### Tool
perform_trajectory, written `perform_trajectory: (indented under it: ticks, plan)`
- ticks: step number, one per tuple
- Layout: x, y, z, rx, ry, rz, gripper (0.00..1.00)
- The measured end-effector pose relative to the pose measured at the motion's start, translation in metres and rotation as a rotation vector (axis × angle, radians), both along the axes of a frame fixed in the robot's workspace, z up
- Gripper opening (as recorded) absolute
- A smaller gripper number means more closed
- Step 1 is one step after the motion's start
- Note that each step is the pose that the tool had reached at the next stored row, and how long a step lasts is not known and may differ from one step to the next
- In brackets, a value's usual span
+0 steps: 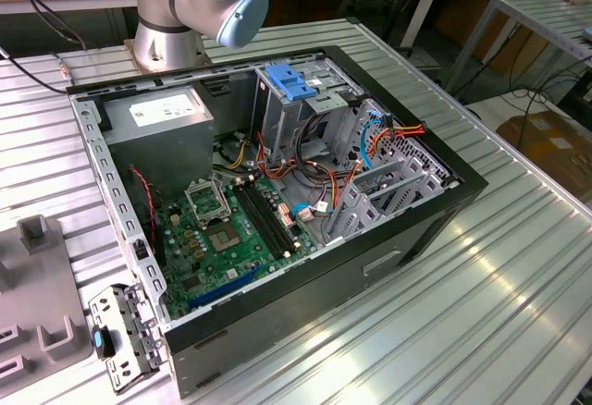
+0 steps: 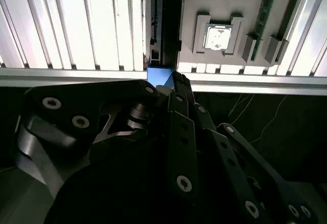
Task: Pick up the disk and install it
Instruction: 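Pick up the disk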
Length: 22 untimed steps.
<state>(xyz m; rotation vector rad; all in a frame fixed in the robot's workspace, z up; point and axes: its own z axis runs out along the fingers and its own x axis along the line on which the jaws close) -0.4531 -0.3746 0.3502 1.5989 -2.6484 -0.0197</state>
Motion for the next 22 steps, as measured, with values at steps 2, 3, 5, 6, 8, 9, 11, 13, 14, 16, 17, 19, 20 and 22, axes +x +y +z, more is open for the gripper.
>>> perform_trajectory:
  ticks: [2, 3, 5, 6, 8, 9, 11, 13, 14, 16, 17, 19, 20, 22]
  plan:
    - [0.0001, 0.0000, -0.0004, -0.0001, -0.0004, 0.046, 0.11]
    - [0.0002, 0.0000, -0.0008, -0.0001, -0.0014, 0.061, 0.11]
    - [0.0001, 0.0000, -0.0018, -0.0002, -0.0074, 0.087, 0.11]
    - [0.0002, 0.0000, -0.0022, -0.0003, -0.0102, 0.102, 0.11]
    - [0.0001, 0.0005, -0.0034, -0.0005, -0.0165, 0.126, 0.24]
    - [0.0001, 0.0005, -0.0043, -0.0006, -0.0193, 0.137, 0.29]
    - [0.0001, 0.0006, -0.0057, -0.0003, -0.0200, 0.179, 0.47]
    - [-0.0004, 0.0006, -0.0073, 0.0185, -0.0222, 0.204, 0.54]
    - [-0.0009, 0.0005, -0.0078, 0.0334, -0.0238, 0.215, 0.54]
    - [-0.0016, 0.0005, -0.0087, 0.0634, -0.0264, 0.241, 0.54]
    - [-0.0021, 0.0005, -0.0093, 0.0774, -0.0276, 0.254, 0.54]
    - [-0.0045, 0.0003, -0.0124, 0.0864, -0.0282, 0.270, 0.54]
    - [-0.0063, 0.0000, -0.0143, 0.0865, -0.0279, 0.275, 0.54]
    - [-0.0093, -0.0011, -0.0190, 0.0869, -0.0279, 0.285, 0.54]
